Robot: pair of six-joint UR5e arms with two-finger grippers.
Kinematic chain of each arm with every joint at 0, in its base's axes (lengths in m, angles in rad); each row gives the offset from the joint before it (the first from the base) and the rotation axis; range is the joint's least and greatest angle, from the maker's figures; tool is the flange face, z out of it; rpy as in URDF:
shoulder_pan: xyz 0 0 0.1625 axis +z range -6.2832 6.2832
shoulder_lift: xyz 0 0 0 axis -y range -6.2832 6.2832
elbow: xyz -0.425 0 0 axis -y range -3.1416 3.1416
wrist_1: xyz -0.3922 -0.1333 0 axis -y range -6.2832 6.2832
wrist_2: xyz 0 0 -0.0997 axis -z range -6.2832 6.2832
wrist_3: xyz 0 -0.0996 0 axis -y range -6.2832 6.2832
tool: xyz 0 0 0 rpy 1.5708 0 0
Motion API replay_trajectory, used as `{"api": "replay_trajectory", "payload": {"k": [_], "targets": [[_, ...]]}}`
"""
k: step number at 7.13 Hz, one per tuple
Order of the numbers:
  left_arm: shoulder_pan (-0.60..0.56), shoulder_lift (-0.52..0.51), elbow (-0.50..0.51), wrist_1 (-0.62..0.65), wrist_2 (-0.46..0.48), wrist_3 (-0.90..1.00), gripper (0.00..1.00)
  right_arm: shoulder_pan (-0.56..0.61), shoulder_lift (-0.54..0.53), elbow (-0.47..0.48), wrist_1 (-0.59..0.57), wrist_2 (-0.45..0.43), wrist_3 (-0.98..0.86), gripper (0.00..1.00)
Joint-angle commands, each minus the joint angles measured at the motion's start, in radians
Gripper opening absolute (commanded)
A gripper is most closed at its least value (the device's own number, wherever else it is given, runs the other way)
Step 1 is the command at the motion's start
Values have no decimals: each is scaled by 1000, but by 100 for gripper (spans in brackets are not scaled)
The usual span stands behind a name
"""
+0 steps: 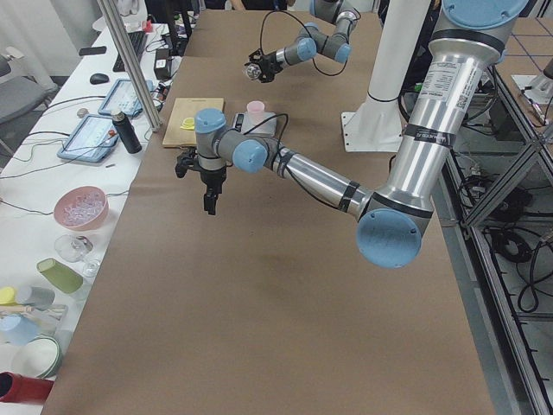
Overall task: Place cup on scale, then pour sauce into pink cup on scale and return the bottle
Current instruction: 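Tilt the sauce bottle over the pink cup with the right gripper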
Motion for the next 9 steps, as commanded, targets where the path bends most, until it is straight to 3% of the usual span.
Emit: {"api": "replay_trajectory", "payload": {"k": [1, 3, 9], "targets": [[-5, 2, 20, -1, 0, 9, 98, -2, 12, -76, -7, -87, -90, 0], [-7, 2, 35, -2, 0, 9, 98, -25, 67, -207, -9, -185, -96, 0], [-7, -1, 112, -74, -2, 6, 98, -46, 81, -212, -105, -326, -262, 0]]}}
